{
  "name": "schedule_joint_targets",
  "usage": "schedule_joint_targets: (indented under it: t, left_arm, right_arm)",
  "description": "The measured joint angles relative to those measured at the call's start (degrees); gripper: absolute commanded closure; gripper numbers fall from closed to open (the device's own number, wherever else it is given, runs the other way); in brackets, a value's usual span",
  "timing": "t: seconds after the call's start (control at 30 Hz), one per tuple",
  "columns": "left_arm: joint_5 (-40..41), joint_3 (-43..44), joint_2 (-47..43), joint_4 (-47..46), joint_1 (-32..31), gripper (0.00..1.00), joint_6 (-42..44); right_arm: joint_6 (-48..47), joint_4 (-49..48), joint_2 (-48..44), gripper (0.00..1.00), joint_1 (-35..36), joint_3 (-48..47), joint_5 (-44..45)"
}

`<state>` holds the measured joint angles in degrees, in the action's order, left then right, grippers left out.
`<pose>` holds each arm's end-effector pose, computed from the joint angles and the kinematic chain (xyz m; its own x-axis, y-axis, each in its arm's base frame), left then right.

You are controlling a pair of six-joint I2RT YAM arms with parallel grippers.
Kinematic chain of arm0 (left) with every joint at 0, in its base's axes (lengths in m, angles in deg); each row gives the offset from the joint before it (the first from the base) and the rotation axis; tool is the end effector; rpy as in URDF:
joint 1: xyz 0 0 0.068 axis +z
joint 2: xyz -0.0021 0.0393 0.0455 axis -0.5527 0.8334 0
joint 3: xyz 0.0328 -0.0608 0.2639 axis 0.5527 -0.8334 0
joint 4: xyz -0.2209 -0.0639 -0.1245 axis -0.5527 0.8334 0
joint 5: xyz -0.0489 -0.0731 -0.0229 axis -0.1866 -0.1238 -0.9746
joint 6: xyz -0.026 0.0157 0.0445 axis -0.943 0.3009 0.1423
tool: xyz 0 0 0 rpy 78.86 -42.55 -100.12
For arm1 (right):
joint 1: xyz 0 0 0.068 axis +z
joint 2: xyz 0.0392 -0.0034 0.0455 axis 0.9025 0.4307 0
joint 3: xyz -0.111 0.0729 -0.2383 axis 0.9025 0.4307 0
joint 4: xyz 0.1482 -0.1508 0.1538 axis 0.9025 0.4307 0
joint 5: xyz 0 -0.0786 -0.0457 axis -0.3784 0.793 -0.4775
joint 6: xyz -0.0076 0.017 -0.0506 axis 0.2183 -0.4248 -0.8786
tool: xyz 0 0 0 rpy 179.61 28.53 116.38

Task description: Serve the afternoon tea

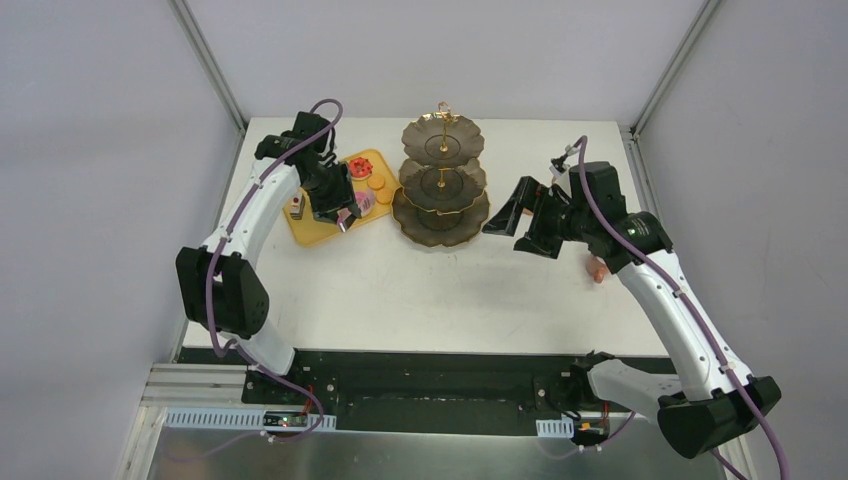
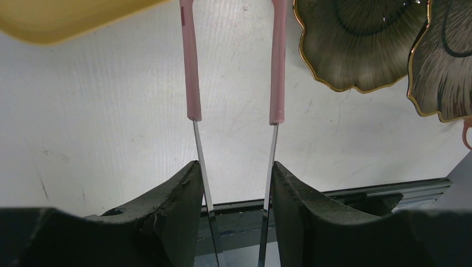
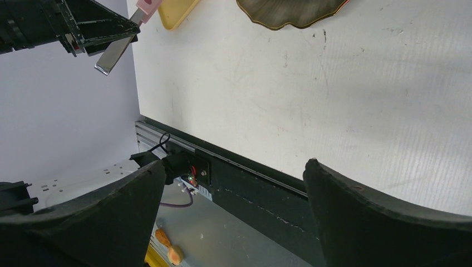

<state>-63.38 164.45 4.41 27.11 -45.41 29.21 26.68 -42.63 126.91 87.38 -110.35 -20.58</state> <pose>0.3283 -0.0770 0.3251 -0.8940 -0.2762 -0.3527 -0.1212 0.9071 -0.4032 0.1980 0.0977 0.3758 -0.7580 0.1217 -0.6407 -0.3387 0.7661 0.5462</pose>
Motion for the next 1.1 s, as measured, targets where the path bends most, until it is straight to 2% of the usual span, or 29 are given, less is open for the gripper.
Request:
schedule_joint_targets:
  t: [0.57, 1.1]
  left_arm:
    - [3.9, 2.1, 2.5, 1.0, 0.0, 0.52, 1.8]
    - [4.3, 2.6, 4.9, 0.5, 0.0, 0.52, 1.9]
  right_arm:
    - [0.0, -0.3, -0.1, 0.01, -0.7, 1.1, -0.2]
    - [0.0, -0.4, -0.3, 0.01, -1.1, 1.6, -0.5]
